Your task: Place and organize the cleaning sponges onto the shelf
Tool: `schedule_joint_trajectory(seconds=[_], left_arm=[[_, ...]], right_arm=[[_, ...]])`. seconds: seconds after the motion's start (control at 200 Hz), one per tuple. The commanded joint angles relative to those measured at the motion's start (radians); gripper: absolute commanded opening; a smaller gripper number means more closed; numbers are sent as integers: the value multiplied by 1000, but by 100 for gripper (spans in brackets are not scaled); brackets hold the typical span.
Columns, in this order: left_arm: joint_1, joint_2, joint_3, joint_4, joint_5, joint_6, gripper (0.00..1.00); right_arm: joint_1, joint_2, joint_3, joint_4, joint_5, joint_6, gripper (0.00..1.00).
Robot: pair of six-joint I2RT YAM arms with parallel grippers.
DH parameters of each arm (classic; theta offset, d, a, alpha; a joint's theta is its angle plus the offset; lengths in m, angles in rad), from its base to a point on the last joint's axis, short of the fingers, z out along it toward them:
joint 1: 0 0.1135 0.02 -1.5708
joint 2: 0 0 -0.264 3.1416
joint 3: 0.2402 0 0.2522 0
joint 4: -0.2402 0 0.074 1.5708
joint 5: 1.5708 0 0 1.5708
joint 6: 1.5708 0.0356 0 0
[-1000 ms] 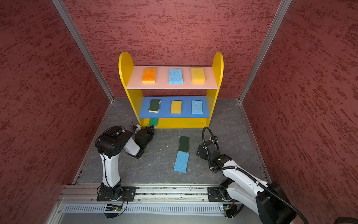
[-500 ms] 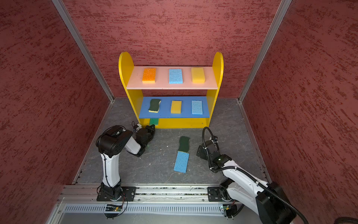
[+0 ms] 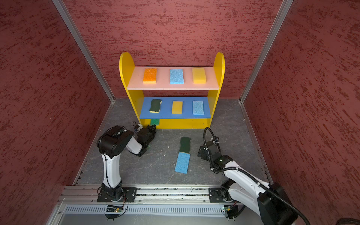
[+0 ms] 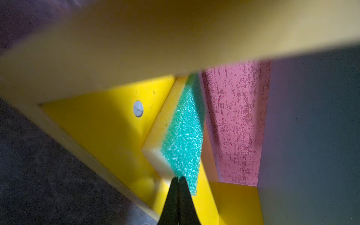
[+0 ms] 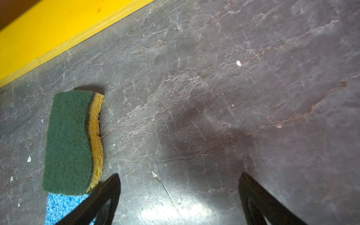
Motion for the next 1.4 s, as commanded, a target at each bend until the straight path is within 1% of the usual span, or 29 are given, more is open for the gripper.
schedule_joint_trajectory(seconds=[0.0,0.316,0.711,1.398], left_arm=[[13,66,-7,-162,-10,22,0],[21,76,-1,-146,-5,34,0],[23,66,-2,-170,13,42,0],[-7,71,45,-218,47,67,0]], right_arm=[[-4,-9,-9,21,20,-6,95],[-4,-4,-4,19,20,-7,95],[-4,-7,-2,13,23,-4,95],[-4,-10,-6,11,25,1,95]])
